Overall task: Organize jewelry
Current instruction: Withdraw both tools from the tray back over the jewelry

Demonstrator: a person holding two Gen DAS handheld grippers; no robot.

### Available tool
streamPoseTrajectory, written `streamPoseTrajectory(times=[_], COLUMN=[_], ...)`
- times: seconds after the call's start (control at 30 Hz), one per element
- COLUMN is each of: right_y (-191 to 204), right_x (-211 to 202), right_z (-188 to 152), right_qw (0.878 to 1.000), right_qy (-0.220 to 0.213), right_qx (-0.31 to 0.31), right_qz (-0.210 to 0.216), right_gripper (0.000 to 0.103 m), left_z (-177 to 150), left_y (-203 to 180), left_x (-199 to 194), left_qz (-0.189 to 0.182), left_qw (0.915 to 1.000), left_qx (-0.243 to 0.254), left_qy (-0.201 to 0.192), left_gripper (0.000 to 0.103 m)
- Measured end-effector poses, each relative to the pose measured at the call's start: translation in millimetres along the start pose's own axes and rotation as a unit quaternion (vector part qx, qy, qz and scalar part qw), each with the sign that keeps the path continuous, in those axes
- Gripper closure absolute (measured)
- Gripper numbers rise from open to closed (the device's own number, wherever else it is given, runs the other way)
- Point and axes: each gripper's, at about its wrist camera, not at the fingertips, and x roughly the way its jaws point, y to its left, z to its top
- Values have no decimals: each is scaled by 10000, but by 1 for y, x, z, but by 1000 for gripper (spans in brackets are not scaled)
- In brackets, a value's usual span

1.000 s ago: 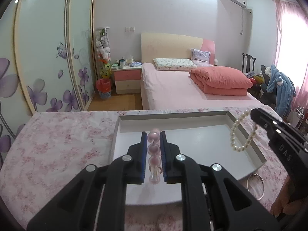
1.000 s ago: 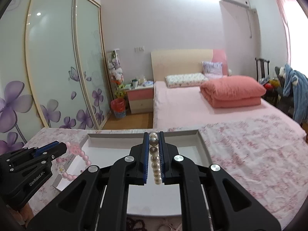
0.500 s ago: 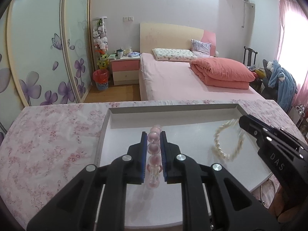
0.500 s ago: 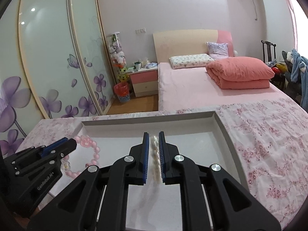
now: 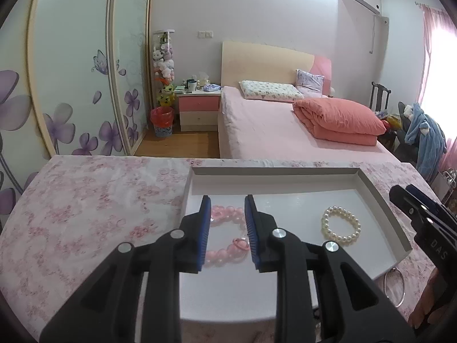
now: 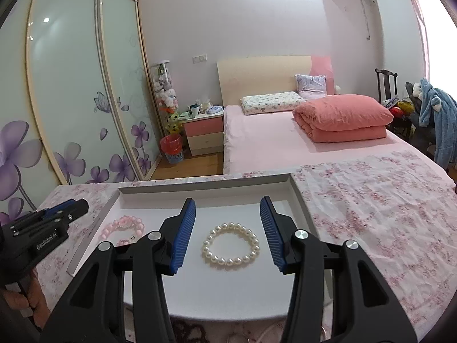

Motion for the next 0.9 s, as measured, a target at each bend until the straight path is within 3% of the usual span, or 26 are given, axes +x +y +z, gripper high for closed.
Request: streamPoseTrajectory(times=[0.47,0.73,0.9], right_y=[-23,-50,-52], right_x=[-52,-62,-60], right_z=[-26,-69,-87], right_qw=[9998,9951,9902], right_qy=[100,879,1319], right_qx=[-66,-125,-239], right_qz=[-168,-439,-392], right_gripper=[55,55,55], left_z=[-42,-81,-101], left_y=[5,4,0], left_x=[-65,-94,-104], left_qz=[-212,-408,-514], left_qw=[9997,9988,9980], left_qx=[18,51,132], left_qy=[87,261,347], left_gripper=[70,59,51])
